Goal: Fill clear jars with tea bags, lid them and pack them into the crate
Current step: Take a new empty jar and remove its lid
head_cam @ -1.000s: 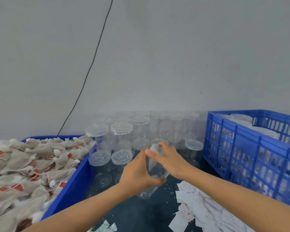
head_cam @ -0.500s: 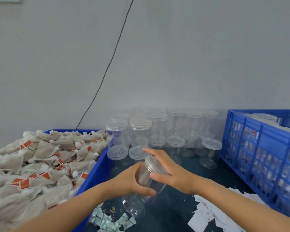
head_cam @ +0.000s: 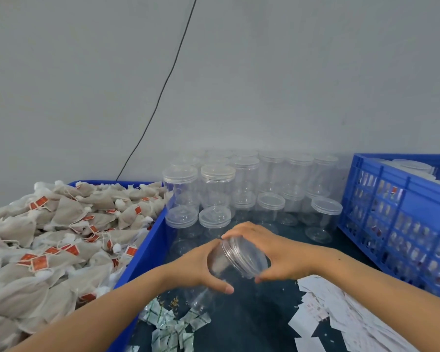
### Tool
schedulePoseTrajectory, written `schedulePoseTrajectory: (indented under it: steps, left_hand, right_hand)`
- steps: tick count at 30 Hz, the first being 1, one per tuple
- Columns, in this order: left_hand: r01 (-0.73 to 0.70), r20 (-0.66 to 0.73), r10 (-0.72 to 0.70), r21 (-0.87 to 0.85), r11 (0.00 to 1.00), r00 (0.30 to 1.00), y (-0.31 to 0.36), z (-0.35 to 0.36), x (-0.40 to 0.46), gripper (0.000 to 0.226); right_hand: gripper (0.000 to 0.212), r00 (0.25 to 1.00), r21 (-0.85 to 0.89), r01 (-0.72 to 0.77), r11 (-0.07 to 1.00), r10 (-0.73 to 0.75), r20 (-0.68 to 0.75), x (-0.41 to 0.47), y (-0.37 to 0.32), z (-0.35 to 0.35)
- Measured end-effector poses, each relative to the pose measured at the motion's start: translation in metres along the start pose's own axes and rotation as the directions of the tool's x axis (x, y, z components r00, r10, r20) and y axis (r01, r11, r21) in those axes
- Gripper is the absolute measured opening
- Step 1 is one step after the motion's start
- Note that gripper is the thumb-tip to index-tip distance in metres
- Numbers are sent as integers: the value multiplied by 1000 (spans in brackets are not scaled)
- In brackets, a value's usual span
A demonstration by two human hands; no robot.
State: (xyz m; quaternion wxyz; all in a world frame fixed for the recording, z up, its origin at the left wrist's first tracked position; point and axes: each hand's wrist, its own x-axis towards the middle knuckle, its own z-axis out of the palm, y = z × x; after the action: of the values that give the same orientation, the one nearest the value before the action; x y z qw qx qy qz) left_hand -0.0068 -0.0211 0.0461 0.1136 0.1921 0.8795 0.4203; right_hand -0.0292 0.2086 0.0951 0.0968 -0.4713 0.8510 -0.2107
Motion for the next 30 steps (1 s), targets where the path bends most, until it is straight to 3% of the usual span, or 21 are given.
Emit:
schedulePoseTrajectory:
  steps: [4,6,8,11,16,19,26,30]
  left_hand:
    - [4,-178,-24,-113,994,984,-1,7,5,97]
    - [15,-267,-73,-212,977,961,-2,10,7,96]
    - [50,-266,-139,-316,947,954,-4,16,9,94]
    - [76,-197,-169,-408,910,966,-9,29,12,91]
    - [110,-157,-176,-360,926,972,-18,36,13,90]
    - [110,-172,-177,-339,934,969,-21,34,14,90]
    - [140,-163,-187,-261,955,969,-19,31,14,94]
    - [210,-168,-238,-168,963,957,-15,29,11,100]
  right_hand:
    - [83,973,353,-91,931,158,-166,0,14,4]
    - [76,905,490,-140,860,312,-290,-1,27,14]
    - [68,814,542,-235,807,468,-344,-5,43,31]
    - [61,746,556,-363,748,590,-308,-14,64,63]
    - [60,696,540,-385,749,619,-362,-25,86,92]
    - [61,697,515,-410,753,623,-355,-29,94,92]
    - [62,735,280,-553,785,618,-280,-35,103,98]
    - [73,764,213,-569,794,607,-219,-32,92,88]
